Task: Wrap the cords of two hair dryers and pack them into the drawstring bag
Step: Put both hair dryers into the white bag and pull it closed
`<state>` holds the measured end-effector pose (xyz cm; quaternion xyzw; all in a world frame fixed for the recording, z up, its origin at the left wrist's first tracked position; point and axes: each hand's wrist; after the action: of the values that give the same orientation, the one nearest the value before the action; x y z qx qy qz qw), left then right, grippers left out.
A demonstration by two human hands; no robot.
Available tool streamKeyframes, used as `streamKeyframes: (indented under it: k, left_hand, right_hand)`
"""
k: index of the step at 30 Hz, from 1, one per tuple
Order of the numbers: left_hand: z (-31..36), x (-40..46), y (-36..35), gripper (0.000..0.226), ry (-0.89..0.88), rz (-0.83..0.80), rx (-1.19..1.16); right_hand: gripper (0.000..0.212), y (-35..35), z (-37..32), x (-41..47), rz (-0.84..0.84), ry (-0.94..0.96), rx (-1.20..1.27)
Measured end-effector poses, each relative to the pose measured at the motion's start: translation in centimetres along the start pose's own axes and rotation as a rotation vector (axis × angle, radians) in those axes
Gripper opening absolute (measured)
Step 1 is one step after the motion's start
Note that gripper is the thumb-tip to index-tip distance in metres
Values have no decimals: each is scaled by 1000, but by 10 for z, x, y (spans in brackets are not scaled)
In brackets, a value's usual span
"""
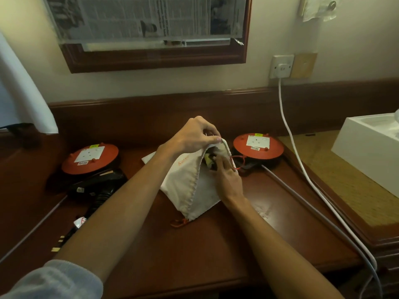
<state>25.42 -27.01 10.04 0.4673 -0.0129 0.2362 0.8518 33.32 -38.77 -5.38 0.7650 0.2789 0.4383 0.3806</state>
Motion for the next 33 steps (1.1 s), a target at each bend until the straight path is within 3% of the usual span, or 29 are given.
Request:
streamKeyframes:
  k: [3,8,13,17,20,23,25,28,31,33]
  left_hand:
    - [-4,-3,-3,15,-8,-24,78]
    - [0,-5,-18,14,-31,-34,43]
    - [6,-1,-32,16,-31,-42,46]
    - [6,-2,-40,14,-22,-58,23]
    - [-1,-10,-43,19,5,-117,-9]
    - [-26,-21,-46,30,134,-150,-70]
    - [-58,-26,-56,42,318,-77,53]
    - [-110,-42,-79,60,614,-44,380]
    - [-145,-65,-101,76,662,-84,424]
    - [-156,-72,-106,85,650,-68,434]
  right_hand:
    - [58,-1,12,-2,-52,-22,-64]
    - [55,0,14,12,58,-47,-46]
    - [50,-1,20,12,29,-100,-56]
    - [40,6,17,3,-18,-51,-3]
    - [42,15,15,-16,-197,90,-65]
    - [37,44,15,-31,-407,110,1]
    - [30,75,13,-35,-460,64,142]
    - [24,124,1,-28,-348,33,324]
    - [22,133,-12,3,-144,40,367]
    - [29,113,-19,31,-153,54,250]
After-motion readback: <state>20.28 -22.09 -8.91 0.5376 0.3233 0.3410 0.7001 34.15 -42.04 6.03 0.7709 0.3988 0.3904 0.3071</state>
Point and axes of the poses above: each hand's wrist, its own x-axis towards the middle knuckle, its own y-axis out of the back of the hand, z = x × y, and after that the axes turned 10 degrees about y, right-handed
